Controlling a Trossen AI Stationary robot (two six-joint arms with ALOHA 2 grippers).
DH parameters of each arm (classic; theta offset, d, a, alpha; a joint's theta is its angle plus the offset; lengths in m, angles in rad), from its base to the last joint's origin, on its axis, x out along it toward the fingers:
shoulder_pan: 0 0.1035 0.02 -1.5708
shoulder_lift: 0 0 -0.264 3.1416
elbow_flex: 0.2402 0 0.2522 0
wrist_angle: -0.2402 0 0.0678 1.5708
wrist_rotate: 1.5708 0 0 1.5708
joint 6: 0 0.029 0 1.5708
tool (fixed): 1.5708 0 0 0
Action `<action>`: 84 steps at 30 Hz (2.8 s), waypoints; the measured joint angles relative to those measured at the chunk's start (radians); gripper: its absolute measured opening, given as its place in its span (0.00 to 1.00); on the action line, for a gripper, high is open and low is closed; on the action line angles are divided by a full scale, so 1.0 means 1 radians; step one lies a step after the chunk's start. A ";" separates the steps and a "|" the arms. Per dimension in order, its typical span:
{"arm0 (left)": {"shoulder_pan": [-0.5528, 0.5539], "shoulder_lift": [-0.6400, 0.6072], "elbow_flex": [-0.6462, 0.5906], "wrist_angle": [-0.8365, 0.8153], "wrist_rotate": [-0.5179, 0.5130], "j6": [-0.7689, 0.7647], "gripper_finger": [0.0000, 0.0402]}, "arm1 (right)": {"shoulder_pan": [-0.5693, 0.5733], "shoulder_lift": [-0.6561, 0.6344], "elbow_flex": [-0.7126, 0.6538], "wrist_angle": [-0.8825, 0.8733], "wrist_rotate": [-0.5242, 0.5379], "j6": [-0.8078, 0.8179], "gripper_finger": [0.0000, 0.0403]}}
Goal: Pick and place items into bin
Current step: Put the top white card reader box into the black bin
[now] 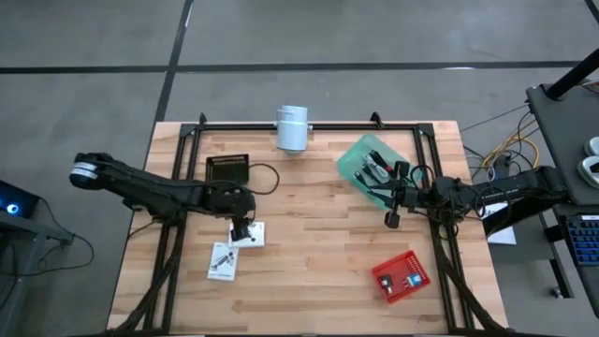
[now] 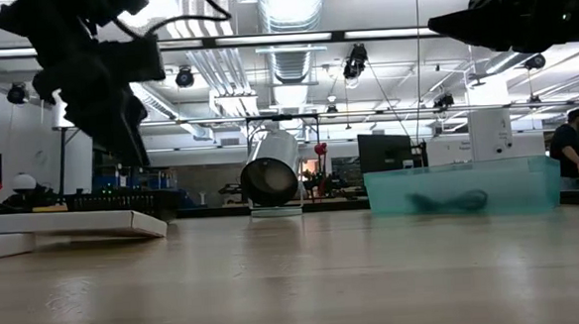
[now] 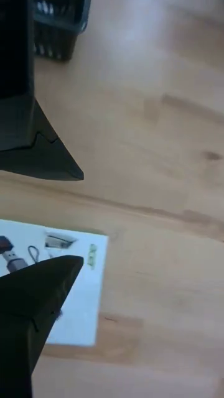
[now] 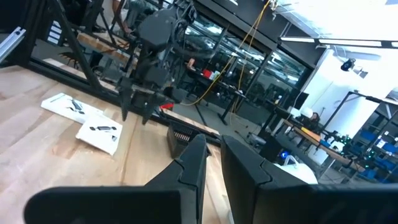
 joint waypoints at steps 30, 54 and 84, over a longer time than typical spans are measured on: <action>0.046 0.213 -0.001 0.048 0.149 0.089 0.48 | 0.000 0.001 -0.001 0.000 -0.001 -0.018 0.09; 0.101 0.213 -0.016 0.080 0.213 0.186 0.48 | 0.000 0.001 -0.001 -0.002 -0.001 -0.025 0.10; 0.151 0.342 -0.018 0.079 0.307 0.230 0.42 | 0.000 0.000 -0.001 -0.004 -0.001 -0.033 0.10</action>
